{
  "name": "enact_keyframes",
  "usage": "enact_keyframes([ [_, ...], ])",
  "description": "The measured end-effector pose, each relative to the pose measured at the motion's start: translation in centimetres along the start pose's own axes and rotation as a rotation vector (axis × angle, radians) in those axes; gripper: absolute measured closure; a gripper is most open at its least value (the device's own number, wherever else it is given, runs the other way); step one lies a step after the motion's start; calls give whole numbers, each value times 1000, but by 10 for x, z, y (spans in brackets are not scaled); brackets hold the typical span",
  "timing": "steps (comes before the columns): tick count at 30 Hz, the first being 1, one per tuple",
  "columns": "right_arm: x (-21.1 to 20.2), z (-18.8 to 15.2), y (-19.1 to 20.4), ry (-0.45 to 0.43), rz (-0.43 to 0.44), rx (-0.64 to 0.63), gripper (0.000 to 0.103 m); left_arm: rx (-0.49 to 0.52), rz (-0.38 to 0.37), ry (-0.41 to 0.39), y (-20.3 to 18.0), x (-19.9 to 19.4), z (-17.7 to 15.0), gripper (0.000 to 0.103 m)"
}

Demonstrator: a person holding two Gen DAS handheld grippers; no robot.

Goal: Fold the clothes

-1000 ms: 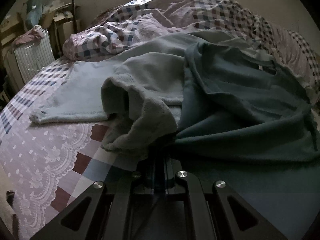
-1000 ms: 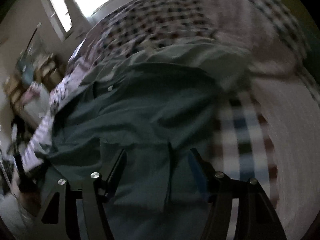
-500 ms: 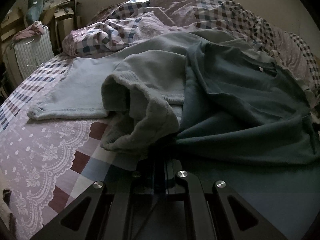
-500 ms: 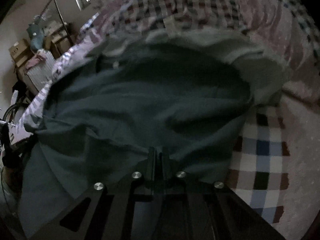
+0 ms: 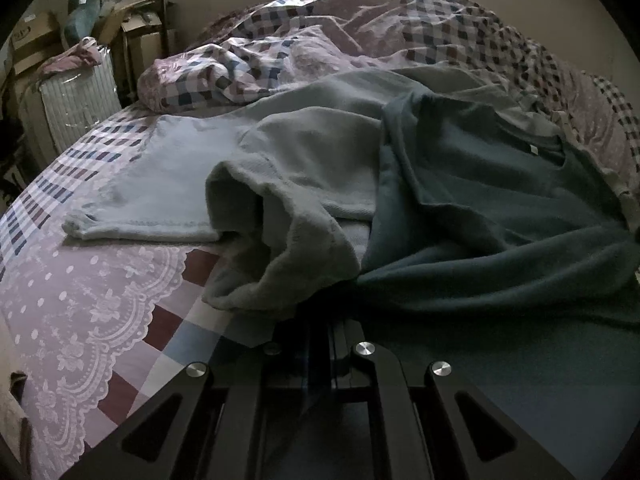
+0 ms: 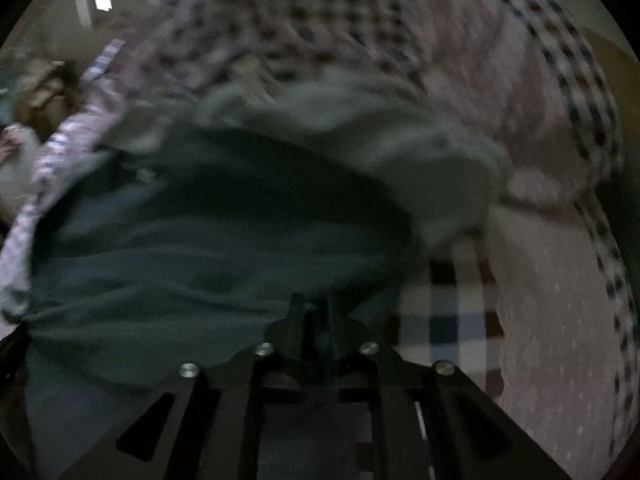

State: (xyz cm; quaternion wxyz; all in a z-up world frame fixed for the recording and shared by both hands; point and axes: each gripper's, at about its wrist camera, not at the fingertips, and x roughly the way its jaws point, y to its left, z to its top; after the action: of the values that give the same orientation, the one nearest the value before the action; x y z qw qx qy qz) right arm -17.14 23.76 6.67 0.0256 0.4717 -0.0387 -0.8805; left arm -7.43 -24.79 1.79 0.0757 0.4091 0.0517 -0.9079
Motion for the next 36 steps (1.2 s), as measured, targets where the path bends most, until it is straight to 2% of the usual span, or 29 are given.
enact_keyframes([
  [1, -4, -5, -4, -12, 25, 23, 61, 1, 0, 2, 0, 0, 0, 97],
  [2, -8, -11, -8, -24, 50, 46, 51, 2, 1, 3, 0, 1, 0, 97],
  [5, -21, -30, -16, -37, 146, 98, 50, 2, -1, 5, 0, 1, 0, 98],
  [7, -24, -41, -11, -28, 180, 54, 50, 2, -1, 5, 0, 2, 1, 97],
  [8, -25, -47, -5, -25, 176, 5, 50, 2, -1, 5, 0, 1, 1, 97],
  [12, -21, -62, 33, -48, 40, -312, 50, 1, -3, 4, 1, 1, 0, 97],
  [14, -15, -67, 49, -58, 7, -435, 52, 2, -3, 4, 1, 1, 1, 97],
  [17, 0, -67, 61, -44, -53, -534, 52, 6, 0, 7, 1, 2, 1, 97],
  [19, 12, -68, 64, -27, -72, -574, 57, 10, 3, 8, 1, 2, 1, 97],
  [21, 14, -66, 64, -34, -65, -579, 76, 10, 2, 10, 1, 2, 1, 97],
  [22, 12, -65, 62, -49, -76, -573, 94, 10, 3, 11, 1, 2, 2, 97],
  [25, -1, -62, 56, -86, -59, -575, 97, 12, 4, 14, 1, 2, 3, 97],
  [28, -9, -63, 55, -81, -70, -614, 97, 6, 0, 20, 2, 0, 5, 97],
  [32, -26, -75, 46, -41, -35, -640, 97, 2, -5, 20, 0, -3, 7, 97],
  [36, -26, -100, 44, 44, -12, -653, 97, 4, -8, 18, -1, -4, 6, 97],
])
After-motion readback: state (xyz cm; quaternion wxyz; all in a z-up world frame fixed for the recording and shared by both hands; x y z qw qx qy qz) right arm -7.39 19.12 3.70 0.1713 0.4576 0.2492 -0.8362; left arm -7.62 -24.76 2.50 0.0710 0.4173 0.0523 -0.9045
